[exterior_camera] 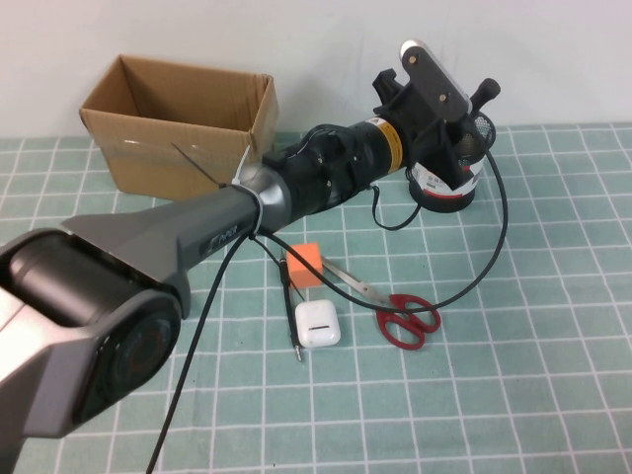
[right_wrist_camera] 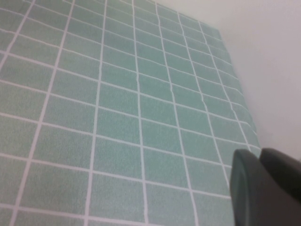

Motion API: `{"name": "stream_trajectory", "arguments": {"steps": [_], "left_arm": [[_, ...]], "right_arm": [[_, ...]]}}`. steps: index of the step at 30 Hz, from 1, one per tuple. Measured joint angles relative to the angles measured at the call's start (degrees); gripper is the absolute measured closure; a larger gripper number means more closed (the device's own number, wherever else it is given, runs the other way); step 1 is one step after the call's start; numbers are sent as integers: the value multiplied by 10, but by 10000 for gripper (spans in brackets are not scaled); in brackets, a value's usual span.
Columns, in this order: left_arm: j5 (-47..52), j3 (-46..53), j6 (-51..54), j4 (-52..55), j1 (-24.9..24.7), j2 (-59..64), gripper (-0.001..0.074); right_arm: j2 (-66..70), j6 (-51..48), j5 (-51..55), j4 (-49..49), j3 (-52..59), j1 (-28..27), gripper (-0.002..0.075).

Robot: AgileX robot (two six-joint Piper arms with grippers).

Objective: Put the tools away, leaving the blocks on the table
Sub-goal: Place the picked object into the round holder

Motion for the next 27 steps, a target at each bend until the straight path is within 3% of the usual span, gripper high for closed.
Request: {"name": "stream_trajectory", "arguments": {"steps": [8, 22, 27], "left_arm": [[0, 0, 1, -2, 0, 0, 529], [-24, 0, -5, -8, 1, -1, 522], [-3, 0, -90, -6, -1, -31, 524]], "right_arm": [[0, 0, 0, 0, 0, 0, 734], [0, 0, 0, 0, 0, 0, 734], [0, 0, 0, 0, 0, 0, 734]]}}
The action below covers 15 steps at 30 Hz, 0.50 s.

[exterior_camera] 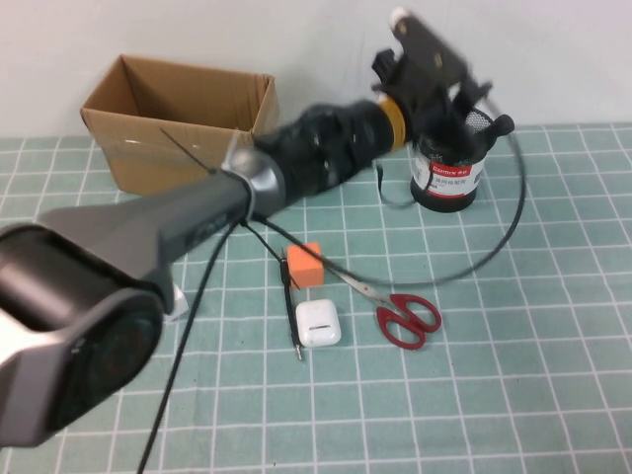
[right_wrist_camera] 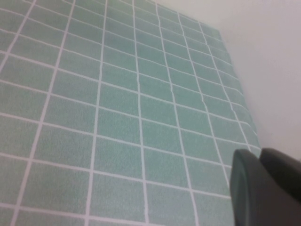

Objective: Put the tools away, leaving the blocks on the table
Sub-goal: Pick up the scissors from the table

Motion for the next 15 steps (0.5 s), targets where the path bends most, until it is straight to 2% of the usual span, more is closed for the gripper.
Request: {"name": "stream_trajectory", "arguments": {"steps": [4, 9, 12, 15], "left_arm": [[47, 0, -184, 51, -5, -49, 559], [78, 1, -439, 268, -15, -115, 657], [19, 8, -580, 418, -16, -155, 708], [-82, 8, -657, 484, -16, -185, 729]], "right_arm": [[0, 0, 0, 0, 0, 0, 734], [0, 0, 0, 0, 0, 0, 734], [0, 0, 0, 0, 0, 0, 734], [0, 0, 0, 0, 0, 0, 734]]}}
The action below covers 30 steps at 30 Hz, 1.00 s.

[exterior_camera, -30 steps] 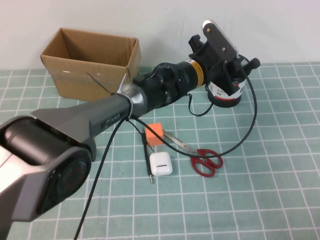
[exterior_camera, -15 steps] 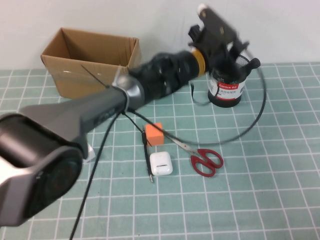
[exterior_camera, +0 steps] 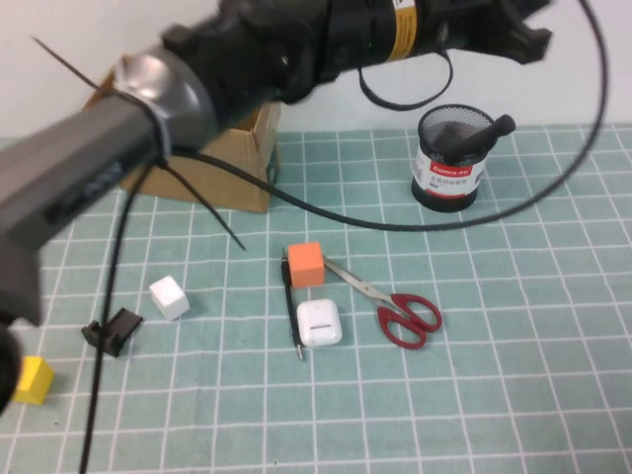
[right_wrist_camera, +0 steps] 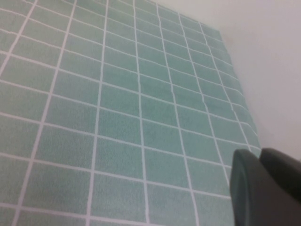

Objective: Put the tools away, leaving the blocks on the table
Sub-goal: Pick up the scissors from the table

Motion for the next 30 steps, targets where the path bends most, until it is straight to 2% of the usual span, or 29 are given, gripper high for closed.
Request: {"name": "stream_trajectory", "arguments": {"steps": [3, 6, 12, 17, 19, 23, 26, 30], "left_arm": [[-79, 0, -37, 20, -2, -19, 734], [-94, 0, -67, 28, -6, -26, 735], [-3, 3, -100, 30, -6, -22, 736], [10, 5, -79, -2, 3, -12, 736], [10, 5, -21, -66, 6, -12, 736], [52, 5, 163, -241, 2, -14, 736], [172, 5, 385, -435, -18, -18, 736], [404, 5, 720, -700, -43, -18, 736]], "right_arm": [[0, 0, 0, 0, 0, 0, 734], [0, 0, 0, 0, 0, 0, 734], [0, 0, 0, 0, 0, 0, 734], [0, 0, 0, 0, 0, 0, 734], [0, 0, 0, 0, 0, 0, 734], [0, 0, 0, 0, 0, 0, 734], [0, 0, 0, 0, 0, 0, 734], [0, 0, 0, 0, 0, 0, 734]]}}
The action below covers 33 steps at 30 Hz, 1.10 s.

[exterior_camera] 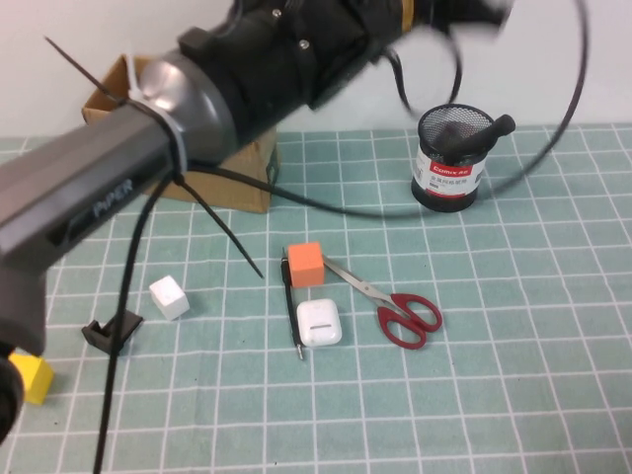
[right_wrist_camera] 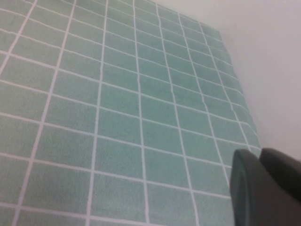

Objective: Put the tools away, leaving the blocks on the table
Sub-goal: Pick up the scissors from the table

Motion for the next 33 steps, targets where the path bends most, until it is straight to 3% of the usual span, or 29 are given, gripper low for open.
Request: {"name": "stream_trajectory", "arguments": {"steps": [4, 7, 11, 16, 24, 33], "left_arm": [[245, 0, 204, -158, -16, 1, 736], [397, 0, 251, -220, -28, 1, 736], [511, 11, 269, -254, -38, -5, 736], [471, 119, 268, -256, -45, -79, 736], [300, 411, 234, -248, -43, -291, 737], [220, 651, 4, -87, -42, -559, 738]], "right_arm": [[0, 0, 0, 0, 0, 0, 734], [0, 0, 0, 0, 0, 0, 734], [0, 0, 0, 0, 0, 0, 734], [0, 0, 0, 0, 0, 0, 734], [0, 0, 0, 0, 0, 0, 734], [0, 0, 0, 0, 0, 0, 734]]}}
